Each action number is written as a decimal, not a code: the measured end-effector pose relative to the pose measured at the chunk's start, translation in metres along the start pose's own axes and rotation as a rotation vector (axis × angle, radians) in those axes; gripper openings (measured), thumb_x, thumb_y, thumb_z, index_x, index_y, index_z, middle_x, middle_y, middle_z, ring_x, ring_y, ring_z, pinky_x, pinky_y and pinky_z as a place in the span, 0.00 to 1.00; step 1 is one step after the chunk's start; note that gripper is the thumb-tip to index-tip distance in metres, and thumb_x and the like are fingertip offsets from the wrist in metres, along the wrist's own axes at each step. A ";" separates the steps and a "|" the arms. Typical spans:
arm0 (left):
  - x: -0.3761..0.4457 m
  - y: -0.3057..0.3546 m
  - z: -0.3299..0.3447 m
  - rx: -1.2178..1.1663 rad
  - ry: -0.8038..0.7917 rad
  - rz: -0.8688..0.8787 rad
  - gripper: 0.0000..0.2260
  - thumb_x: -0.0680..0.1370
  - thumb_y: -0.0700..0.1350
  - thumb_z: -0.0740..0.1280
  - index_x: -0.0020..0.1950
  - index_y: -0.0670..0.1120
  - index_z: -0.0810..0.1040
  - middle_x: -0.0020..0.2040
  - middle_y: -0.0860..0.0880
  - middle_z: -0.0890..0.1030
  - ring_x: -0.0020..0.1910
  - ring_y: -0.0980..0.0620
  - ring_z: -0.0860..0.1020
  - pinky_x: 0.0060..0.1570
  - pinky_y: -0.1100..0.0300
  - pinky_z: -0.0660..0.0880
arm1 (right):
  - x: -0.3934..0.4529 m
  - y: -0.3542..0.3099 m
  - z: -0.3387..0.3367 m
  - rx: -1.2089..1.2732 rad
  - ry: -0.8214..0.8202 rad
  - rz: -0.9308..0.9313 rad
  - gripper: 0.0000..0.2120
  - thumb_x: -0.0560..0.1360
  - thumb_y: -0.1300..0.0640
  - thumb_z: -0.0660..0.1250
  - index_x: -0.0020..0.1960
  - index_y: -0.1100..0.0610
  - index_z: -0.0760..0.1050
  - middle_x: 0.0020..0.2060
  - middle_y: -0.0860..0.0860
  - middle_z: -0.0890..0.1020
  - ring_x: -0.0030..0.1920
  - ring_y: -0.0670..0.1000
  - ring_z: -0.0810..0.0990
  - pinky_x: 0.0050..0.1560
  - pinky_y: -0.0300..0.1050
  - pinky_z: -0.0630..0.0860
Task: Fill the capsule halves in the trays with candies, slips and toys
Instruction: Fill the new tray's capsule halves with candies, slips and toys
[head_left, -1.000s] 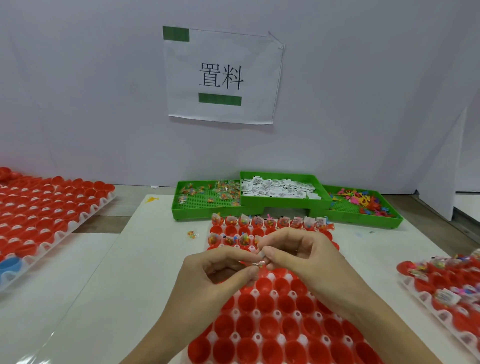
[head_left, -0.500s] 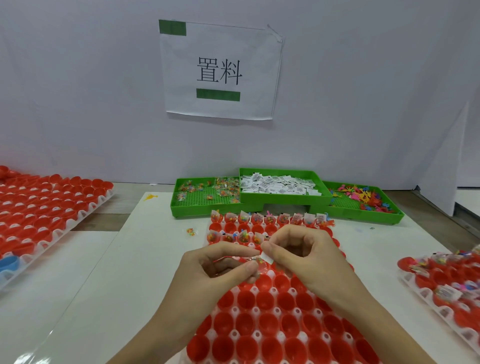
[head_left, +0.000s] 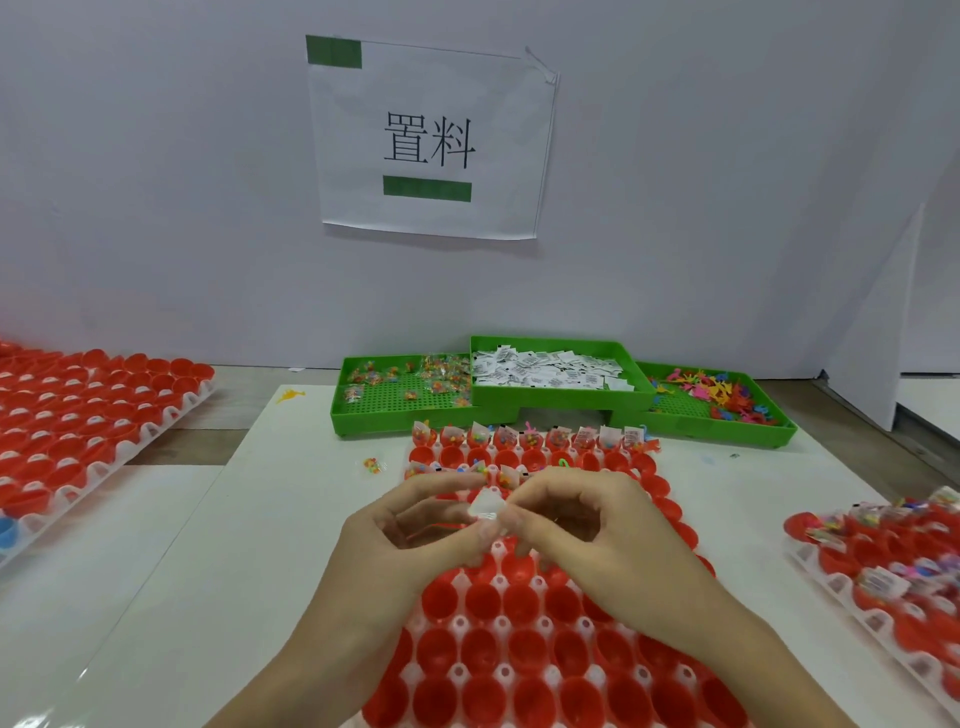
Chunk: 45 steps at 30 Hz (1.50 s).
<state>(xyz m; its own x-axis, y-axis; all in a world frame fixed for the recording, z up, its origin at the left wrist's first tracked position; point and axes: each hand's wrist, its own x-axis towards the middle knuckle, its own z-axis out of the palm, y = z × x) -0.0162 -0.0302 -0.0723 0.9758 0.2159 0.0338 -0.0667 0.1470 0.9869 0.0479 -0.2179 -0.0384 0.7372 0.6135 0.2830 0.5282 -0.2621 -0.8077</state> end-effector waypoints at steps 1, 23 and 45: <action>0.001 -0.001 -0.002 -0.011 -0.013 -0.024 0.25 0.62 0.52 0.85 0.58 0.53 0.87 0.45 0.48 0.86 0.48 0.49 0.85 0.52 0.58 0.81 | 0.001 -0.001 -0.004 -0.018 -0.008 0.004 0.09 0.79 0.44 0.68 0.47 0.45 0.85 0.39 0.45 0.86 0.40 0.48 0.85 0.41 0.40 0.80; 0.010 -0.004 -0.011 0.049 -0.042 -0.044 0.14 0.66 0.49 0.81 0.49 0.46 0.88 0.45 0.43 0.88 0.46 0.46 0.87 0.47 0.65 0.81 | 0.148 0.205 -0.169 -0.871 0.153 0.508 0.17 0.78 0.73 0.66 0.65 0.64 0.80 0.60 0.62 0.83 0.60 0.60 0.82 0.64 0.55 0.77; 0.003 0.003 -0.008 0.115 -0.033 0.018 0.13 0.66 0.49 0.81 0.49 0.48 0.88 0.44 0.43 0.88 0.44 0.47 0.87 0.46 0.65 0.81 | 0.102 0.159 -0.152 -0.493 0.675 0.334 0.05 0.75 0.61 0.76 0.50 0.61 0.87 0.46 0.55 0.88 0.42 0.48 0.82 0.54 0.45 0.78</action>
<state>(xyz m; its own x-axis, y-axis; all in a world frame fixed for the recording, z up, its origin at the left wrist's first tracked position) -0.0155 -0.0219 -0.0704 0.9811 0.1854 0.0549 -0.0617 0.0312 0.9976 0.2713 -0.3102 -0.0589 0.8931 -0.0798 0.4427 0.2481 -0.7334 -0.6329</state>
